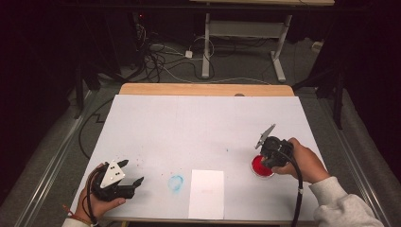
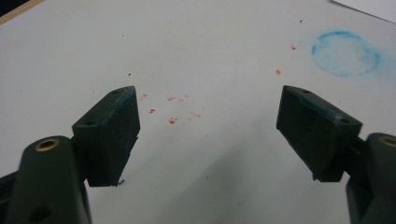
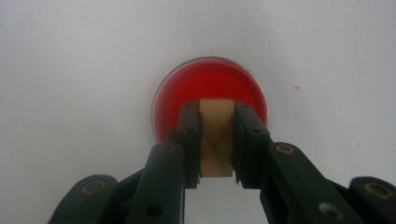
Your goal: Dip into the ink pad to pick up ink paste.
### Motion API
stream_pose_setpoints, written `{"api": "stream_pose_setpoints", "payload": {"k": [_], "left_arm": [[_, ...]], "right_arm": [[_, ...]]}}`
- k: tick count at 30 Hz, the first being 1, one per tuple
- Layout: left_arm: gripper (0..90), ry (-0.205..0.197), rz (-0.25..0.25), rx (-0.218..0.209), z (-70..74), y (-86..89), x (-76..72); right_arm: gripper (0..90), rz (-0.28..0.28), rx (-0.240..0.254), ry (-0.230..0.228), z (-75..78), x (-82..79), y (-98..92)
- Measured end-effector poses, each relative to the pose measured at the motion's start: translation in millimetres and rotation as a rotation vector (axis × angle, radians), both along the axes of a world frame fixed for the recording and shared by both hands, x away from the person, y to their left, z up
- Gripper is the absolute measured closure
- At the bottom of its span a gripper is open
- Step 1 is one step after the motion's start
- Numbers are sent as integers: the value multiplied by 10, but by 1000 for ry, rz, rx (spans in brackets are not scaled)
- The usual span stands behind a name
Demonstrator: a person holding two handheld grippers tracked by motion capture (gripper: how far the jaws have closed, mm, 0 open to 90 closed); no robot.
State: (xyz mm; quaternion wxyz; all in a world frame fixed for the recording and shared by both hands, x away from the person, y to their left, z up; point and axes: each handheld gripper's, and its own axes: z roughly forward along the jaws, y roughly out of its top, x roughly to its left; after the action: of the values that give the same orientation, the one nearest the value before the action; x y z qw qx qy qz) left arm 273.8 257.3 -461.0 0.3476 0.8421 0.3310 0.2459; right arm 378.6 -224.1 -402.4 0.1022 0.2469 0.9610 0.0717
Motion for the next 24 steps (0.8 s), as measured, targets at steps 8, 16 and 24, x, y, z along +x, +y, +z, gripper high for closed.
{"api": "stream_pose_setpoints", "payload": {"k": [8, 16, 24], "left_arm": [[207, 5, 0, 1, -12, -2, 6], [208, 2, -2, 2, -8, -5, -2], [208, 3, -4, 10, -5, -11, -6]], "right_arm": [[761, -22, 34, 13, -183, 44, -14], [765, -26, 22, -1, -217, 13, 2], [766, -26, 9, 5, -221, 23, 19]]}}
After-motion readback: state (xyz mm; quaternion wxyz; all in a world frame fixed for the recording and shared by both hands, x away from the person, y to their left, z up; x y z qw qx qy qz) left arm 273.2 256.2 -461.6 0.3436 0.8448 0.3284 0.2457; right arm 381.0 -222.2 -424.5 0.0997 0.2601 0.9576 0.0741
